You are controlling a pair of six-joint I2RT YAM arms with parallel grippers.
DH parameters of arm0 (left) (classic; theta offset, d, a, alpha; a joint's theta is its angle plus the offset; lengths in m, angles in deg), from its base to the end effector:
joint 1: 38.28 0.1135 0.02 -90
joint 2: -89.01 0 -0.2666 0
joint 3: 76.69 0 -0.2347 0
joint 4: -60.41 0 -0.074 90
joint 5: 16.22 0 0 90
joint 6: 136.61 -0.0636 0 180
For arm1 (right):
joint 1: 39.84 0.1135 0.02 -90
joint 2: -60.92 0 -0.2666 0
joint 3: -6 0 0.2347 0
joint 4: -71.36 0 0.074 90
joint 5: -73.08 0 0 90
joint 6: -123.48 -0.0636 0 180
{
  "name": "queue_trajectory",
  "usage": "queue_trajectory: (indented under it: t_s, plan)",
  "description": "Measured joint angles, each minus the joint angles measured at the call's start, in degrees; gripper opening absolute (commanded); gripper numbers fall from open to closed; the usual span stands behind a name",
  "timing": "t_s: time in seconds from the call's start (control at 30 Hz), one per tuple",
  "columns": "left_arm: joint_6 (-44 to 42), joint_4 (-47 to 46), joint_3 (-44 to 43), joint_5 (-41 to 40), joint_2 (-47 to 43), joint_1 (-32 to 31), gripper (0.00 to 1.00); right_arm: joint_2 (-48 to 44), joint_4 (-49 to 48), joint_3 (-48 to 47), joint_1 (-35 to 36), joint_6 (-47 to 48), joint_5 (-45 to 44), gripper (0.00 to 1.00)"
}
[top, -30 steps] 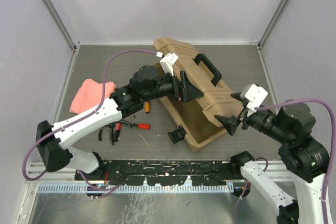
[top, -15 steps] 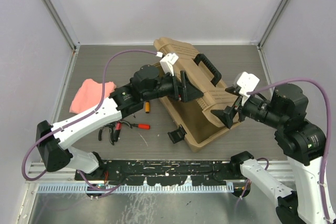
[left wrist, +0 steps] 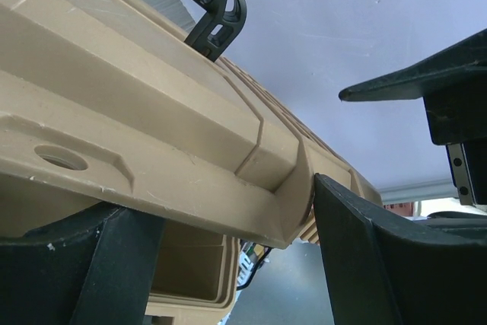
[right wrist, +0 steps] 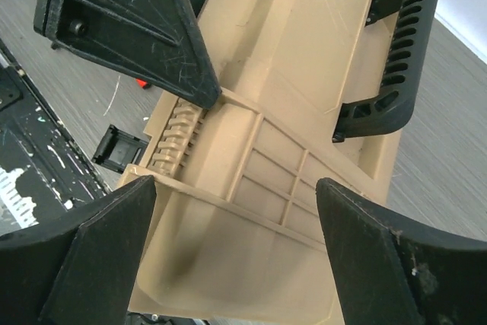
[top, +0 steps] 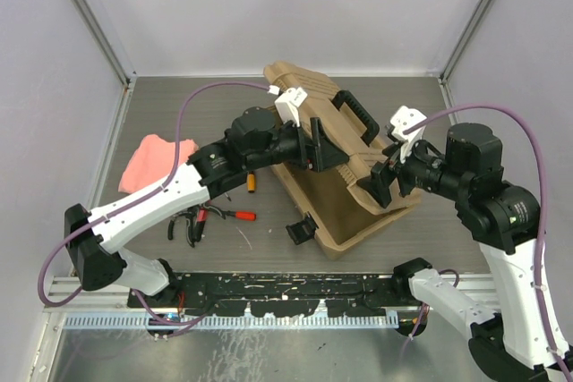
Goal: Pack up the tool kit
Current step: Open the toolbox at the center of the board.
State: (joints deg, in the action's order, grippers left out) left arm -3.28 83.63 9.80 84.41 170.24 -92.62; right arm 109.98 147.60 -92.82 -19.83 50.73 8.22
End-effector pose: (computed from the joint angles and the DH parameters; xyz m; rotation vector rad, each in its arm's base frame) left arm 0.1903 -0.2853 0.4010 0.3407 1.9529 -1.3490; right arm 0.0985 0.0646 0.4354 -0.9001 1.8061 0.4754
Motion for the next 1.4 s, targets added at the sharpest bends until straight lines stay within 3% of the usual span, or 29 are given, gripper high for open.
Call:
queue_trajectory:
  t_s: [0.33,0.6,0.8,1.0,1.4]
  plan:
    - [0.28,1.33,-1.88,-0.50,0.94,-0.20,0.73,4.87,1.01,-7.56,0.04,3.19,-3.21,0.96]
    - [-0.28,3.34,-2.95,-2.05,0.94,-0.63,0.74,7.23,-3.69,-7.61,0.07,0.04,-4.02,0.98]
    - [-3.30,6.34,-5.03,-3.82,0.96,-0.76,0.77,-0.35,-5.51,-0.39,0.07,0.96,-2.51,1.00]
    - [-6.51,9.14,-8.57,-5.77,1.73,-0.61,0.77,-3.06,-5.18,-1.42,0.07,2.32,0.48,1.00]
    - [-7.80,10.25,-11.34,-6.14,3.19,-0.57,0.76,5.79,-0.13,-6.38,0.15,0.68,2.80,1.00]
